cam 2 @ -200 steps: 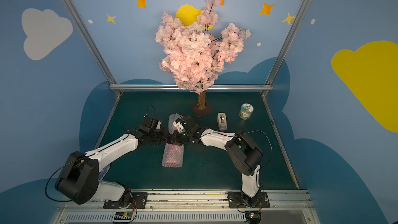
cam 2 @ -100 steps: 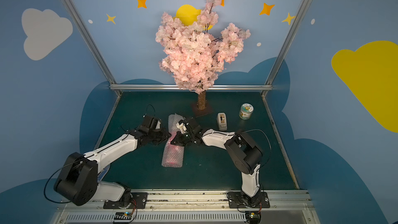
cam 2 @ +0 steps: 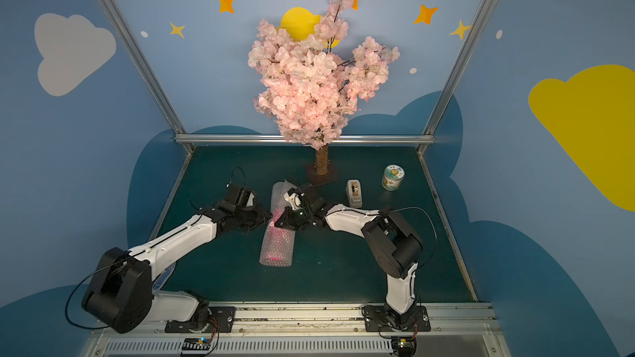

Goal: Wrap wine glasses in bubble wrap
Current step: Stick the tape on the bubble wrap.

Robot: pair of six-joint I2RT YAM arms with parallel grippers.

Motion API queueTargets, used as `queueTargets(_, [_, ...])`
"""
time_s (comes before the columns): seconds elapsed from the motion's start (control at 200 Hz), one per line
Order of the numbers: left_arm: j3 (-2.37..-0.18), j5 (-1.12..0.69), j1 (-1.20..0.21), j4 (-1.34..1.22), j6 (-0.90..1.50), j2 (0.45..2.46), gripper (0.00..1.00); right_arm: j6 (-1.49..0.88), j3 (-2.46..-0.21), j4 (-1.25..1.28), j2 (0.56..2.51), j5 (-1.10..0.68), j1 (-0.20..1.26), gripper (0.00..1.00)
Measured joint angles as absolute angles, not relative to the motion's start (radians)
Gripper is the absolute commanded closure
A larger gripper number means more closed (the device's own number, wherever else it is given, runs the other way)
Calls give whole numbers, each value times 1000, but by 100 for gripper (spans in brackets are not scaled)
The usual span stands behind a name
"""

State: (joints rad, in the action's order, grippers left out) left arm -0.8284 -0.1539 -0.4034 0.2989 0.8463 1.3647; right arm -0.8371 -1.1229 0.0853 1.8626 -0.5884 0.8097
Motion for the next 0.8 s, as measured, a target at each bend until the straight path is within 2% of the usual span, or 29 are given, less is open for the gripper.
queueTargets(0.32, [-788,-183,-394,323,797,1290,61,-837,-1123,85,1864,-592,804,89])
queueTargets(0.796, [-705,-241,-428,226,796,1365,68,-837,-1123,85,1865,-596,800,91])
